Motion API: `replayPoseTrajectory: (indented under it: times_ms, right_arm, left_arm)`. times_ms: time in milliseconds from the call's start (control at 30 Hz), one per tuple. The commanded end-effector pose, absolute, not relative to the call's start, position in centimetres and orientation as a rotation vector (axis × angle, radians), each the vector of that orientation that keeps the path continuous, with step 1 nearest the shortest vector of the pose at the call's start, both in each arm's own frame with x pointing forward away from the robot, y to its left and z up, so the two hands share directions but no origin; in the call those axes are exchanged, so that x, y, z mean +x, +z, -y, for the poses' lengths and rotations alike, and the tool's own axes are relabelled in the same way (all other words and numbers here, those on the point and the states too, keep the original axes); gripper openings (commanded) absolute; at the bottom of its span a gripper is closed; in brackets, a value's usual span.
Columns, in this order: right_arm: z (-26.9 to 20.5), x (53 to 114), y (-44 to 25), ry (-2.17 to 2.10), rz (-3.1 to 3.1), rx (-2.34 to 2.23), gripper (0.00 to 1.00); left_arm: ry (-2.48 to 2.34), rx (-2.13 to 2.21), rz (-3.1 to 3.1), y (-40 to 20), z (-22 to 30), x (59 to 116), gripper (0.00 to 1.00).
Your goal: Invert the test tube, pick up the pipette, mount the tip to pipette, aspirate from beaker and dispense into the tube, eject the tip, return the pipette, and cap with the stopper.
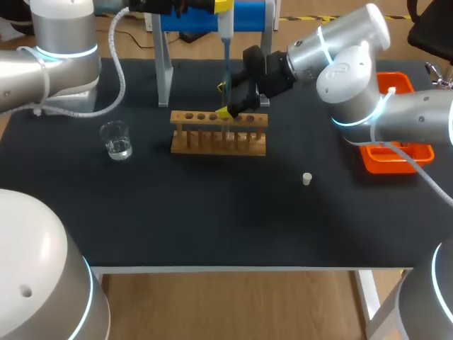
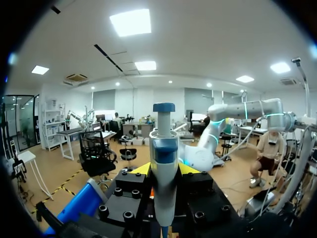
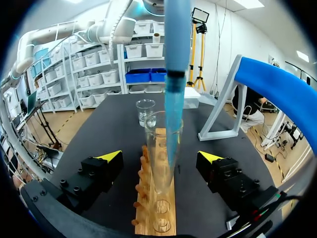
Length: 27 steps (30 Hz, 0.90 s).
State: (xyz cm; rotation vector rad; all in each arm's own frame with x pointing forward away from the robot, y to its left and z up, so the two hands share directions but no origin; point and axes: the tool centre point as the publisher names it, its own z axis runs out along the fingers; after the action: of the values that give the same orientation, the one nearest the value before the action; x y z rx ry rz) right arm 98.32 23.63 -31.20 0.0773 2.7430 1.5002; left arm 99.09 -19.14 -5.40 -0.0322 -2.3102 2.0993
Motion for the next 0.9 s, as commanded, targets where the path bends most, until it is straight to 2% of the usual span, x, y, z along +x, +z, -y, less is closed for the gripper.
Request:
replayPoseTrajectory:
  times_ms: [33, 900]
  right_arm:
    - [-23.61, 98.38, -31.18, 1.499, -2.745, 0.076, 1.00]
    - [-23.61, 98.38, -31.18, 1.499, -2.745, 0.076, 1.00]
  left_arm:
    - [2.094, -0.027, 2.322, -4.87, 19.22, 98.83, 0.00]
    - [2.086, -0.025, 2.322, -4.33, 19.61, 98.99, 0.00]
